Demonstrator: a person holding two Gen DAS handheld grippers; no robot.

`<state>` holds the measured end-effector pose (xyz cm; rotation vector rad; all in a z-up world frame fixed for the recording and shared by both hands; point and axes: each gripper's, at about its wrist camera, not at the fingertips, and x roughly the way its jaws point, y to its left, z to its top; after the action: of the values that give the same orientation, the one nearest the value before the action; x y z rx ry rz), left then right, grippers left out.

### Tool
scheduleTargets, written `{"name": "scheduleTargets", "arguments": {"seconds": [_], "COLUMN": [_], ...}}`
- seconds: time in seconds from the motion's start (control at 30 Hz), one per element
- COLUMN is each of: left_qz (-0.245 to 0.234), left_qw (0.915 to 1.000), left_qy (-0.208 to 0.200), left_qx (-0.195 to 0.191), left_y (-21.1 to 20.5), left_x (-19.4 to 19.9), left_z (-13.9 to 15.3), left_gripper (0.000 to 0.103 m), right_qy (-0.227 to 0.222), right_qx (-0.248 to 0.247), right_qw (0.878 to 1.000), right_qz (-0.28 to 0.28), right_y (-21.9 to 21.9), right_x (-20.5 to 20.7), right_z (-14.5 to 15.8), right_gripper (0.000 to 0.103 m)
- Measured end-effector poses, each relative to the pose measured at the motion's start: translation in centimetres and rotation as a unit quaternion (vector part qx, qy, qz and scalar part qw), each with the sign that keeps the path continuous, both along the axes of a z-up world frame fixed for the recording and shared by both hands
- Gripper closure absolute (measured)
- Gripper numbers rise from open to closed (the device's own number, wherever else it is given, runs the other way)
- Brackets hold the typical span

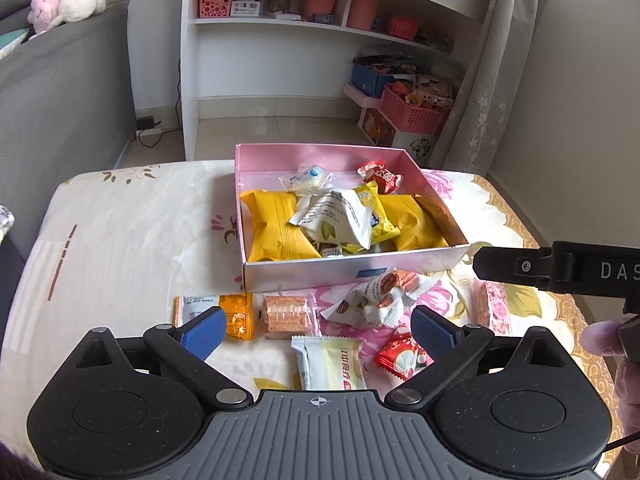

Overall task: Organize snacks
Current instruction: 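Withdraw both grippers from the box back over the snacks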

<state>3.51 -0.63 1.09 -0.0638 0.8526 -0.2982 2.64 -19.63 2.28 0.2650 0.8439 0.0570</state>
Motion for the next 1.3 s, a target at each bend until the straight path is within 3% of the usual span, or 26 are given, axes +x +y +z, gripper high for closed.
{"name": "scheduleTargets", "arguments": {"seconds": [0.33, 0.7, 0.9, 1.1, 1.3], "left_qz": [0.006, 0.001, -0.007, -0.032, -0.052], "left_qw": [0.9999, 0.9982, 0.9982, 0.9973, 0.9927], "left_qy": [-0.014, -0.010, 0.020, 0.042, 0.034], "left_qx": [0.006, 0.059, 0.056, 0.051, 0.103], "left_y": [2.2, 3.6, 2.0, -1.2, -3.7], "left_x": [-1.4, -1.4, -1.1, -0.7, -0.5], "left_z": [-1.6, -5.0, -6.9, -8.1, -8.8], "left_gripper": [0.004, 0.004, 0.004, 0.004, 0.005], "right_qy": [0.006, 0.026, 0.055, 0.069, 0.093], "right_qx": [-0.008, -0.055, -0.088, -0.085, -0.066], "right_qw": [1.000, 0.998, 0.994, 0.991, 0.988], "right_qz": [0.000, -0.010, -0.033, -0.072, -0.108], "right_y": [0.8, -0.3, -1.8, -4.8, -7.2], "right_x": [-2.3, -1.9, -1.3, -0.2, 0.8], "right_z": [-1.9, -3.9, -4.8, -5.2, -6.7], "right_gripper": [0.011, 0.010, 0.010, 0.010, 0.010]}}
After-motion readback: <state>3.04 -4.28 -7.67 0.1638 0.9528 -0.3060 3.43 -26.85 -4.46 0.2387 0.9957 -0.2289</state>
